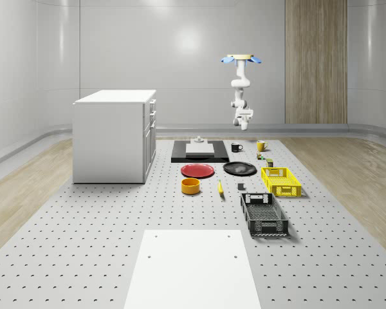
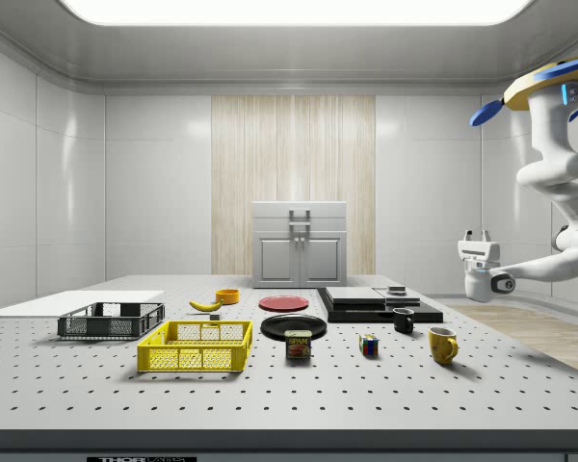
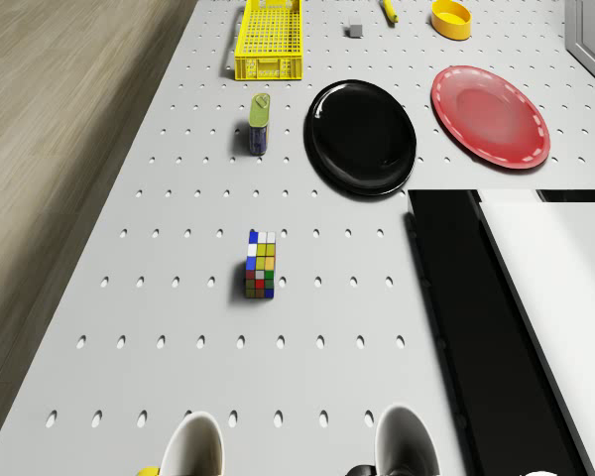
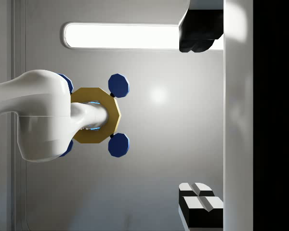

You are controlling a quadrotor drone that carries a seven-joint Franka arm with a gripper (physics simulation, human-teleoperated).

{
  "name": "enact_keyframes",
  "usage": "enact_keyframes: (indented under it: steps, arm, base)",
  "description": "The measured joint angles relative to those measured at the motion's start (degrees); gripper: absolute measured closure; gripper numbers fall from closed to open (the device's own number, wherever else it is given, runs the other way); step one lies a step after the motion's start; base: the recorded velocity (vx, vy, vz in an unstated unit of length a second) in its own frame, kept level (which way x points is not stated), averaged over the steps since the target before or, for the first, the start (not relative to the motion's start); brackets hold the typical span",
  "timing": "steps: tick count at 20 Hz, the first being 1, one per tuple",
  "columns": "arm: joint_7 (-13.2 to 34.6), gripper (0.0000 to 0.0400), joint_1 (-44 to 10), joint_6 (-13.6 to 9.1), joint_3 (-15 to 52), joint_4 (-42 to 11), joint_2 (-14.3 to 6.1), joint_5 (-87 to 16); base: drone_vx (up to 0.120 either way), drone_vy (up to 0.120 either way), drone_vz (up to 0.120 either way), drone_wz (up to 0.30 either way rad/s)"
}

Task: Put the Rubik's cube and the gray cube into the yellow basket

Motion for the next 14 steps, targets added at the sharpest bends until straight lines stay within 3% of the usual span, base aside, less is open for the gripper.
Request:
enact_keyframes:
  steps: [14]
  arm:
    - [-0.01, 0.0, -0.1, 0.54, 0.15, -0.31, -0.38, -0.13]
  base:
    - [0.12, 0.114, 0.0, 0.0]
